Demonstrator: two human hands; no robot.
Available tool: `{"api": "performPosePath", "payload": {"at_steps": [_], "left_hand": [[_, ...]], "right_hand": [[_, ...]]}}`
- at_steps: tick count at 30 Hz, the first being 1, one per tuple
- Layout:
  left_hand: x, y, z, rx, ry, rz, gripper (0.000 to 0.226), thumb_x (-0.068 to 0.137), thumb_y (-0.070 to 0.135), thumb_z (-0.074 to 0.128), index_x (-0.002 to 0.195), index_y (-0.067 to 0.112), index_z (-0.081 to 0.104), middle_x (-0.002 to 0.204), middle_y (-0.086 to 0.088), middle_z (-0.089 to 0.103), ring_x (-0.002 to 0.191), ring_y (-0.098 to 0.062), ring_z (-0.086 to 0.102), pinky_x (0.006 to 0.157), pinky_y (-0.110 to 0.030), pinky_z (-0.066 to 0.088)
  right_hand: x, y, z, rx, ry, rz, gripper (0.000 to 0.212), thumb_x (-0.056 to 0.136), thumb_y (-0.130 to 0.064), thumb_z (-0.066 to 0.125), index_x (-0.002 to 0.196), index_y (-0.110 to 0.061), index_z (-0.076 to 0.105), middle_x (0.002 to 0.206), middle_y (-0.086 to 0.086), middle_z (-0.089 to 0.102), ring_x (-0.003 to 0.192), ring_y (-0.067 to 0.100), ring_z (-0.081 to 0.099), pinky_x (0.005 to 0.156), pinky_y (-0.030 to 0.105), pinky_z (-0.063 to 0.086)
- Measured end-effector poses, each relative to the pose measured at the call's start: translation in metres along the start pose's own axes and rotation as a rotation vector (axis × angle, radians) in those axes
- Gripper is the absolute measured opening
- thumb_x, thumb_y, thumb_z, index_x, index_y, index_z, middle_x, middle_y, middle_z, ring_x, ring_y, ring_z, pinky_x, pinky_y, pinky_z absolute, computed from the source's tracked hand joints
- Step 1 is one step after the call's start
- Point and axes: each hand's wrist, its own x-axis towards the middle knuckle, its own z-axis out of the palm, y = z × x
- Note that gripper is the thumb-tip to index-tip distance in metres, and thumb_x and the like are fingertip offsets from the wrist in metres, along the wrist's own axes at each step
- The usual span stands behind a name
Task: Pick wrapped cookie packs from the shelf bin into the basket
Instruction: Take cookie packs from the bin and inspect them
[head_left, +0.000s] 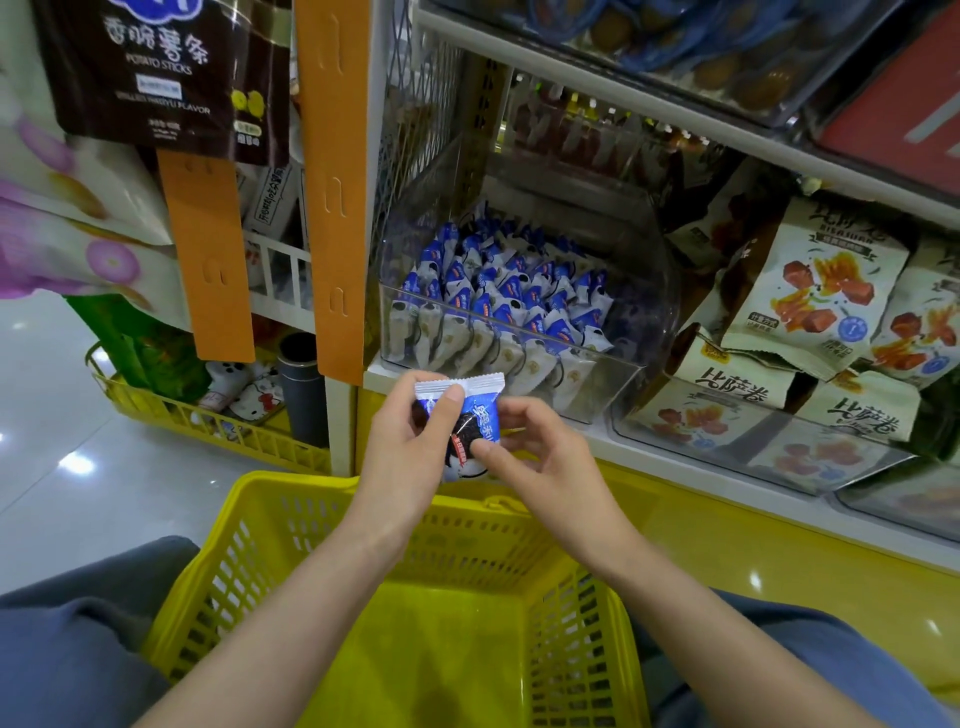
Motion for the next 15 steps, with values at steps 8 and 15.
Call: {"api": "performPosePath", "payload": {"at_steps": [8,15], "left_hand": [[0.034,0.031,0.001,0.63,-0.088,0.49,0.023,0.096,0.027,0.042,0.115,0.019,0.052,0.105,0.011,0.051,0.097,-0.002,0.046,0.083,-0.017,0.036],[0.076,0.03,0.018,1.153,-0.165,0.583,0.033,0.099,0.037,0.032,0.12,0.018,0.05,0.119,-0.001,0.057,0.11,-0.02,0.048,0.094,-0.031,0.029]], "right_hand": [[0.021,-0.035,-0.081,-0.259,0.215,-0.158,0.028,0.083,-0.018,0.066,0.108,-0.026,0.056,0.099,-0.009,0.063,0.087,0.007,0.062,0.078,0.024,0.052],[0.085,-0.066,-0.117,-0.984,0.199,-0.029,0.035,0.088,-0.025,0.06,0.122,-0.017,0.056,0.11,0.004,0.064,0.091,0.013,0.058,0.077,0.025,0.047]]}}
